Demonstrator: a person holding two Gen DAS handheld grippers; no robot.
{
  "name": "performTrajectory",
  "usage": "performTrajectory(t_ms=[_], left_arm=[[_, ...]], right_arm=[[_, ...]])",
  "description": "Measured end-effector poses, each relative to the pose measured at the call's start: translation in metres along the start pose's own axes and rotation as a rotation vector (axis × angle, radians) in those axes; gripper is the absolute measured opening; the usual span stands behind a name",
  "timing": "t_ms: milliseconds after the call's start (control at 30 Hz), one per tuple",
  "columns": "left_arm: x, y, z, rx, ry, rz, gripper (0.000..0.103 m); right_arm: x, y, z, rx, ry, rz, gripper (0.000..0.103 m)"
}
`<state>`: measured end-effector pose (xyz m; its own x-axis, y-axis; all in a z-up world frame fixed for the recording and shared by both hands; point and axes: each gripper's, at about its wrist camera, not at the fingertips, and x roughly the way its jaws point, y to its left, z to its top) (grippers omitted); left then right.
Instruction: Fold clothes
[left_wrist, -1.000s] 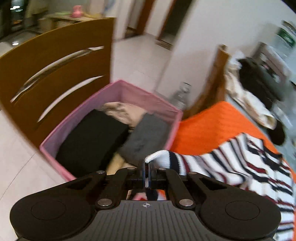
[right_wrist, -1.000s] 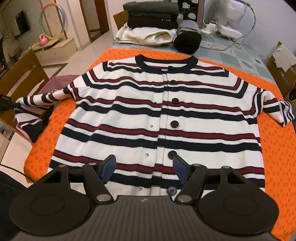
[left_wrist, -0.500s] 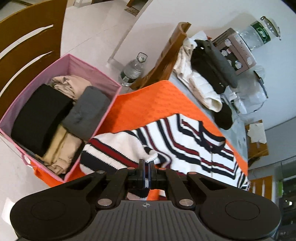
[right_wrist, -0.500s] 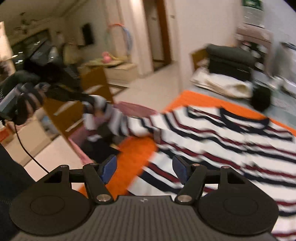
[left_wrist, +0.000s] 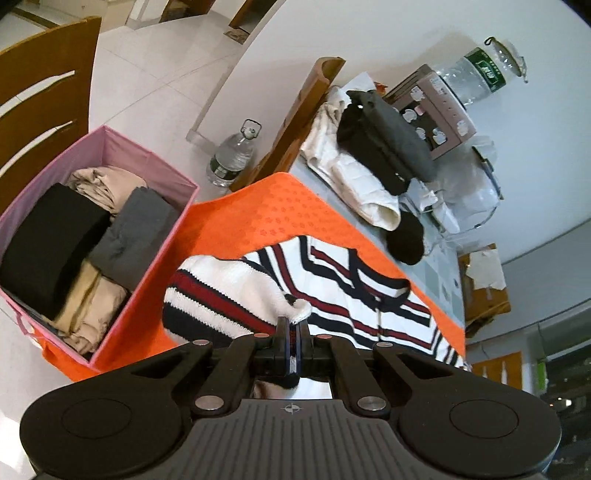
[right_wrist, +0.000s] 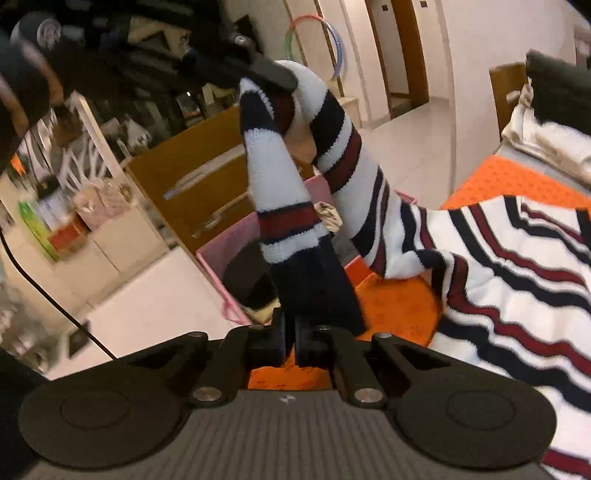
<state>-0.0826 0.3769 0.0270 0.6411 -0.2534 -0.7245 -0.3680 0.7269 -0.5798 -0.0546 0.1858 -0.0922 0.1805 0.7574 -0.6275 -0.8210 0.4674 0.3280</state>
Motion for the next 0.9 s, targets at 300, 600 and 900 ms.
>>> performTrajectory(t_ms=[300, 600, 900], left_arm=[[0.032, -0.030, -0.025, 0.143, 0.070, -0.036, 0.009], [0.047, -0.056, -0.060, 0.353, -0.060, 0.021, 0.039], [0.095, -0.048, -0.103, 0.668, -0.173, 0.296, 0.043]], right_arm=[[-0.145, -0.031, -0.008, 0.116, 0.056, -0.006, 0.005], [-0.243, -0.129, -0.066, 0.420, 0.118, -0.108, 0.005], [-0.268, -0.234, -0.138, 0.762, 0.056, -0.139, 0.005]])
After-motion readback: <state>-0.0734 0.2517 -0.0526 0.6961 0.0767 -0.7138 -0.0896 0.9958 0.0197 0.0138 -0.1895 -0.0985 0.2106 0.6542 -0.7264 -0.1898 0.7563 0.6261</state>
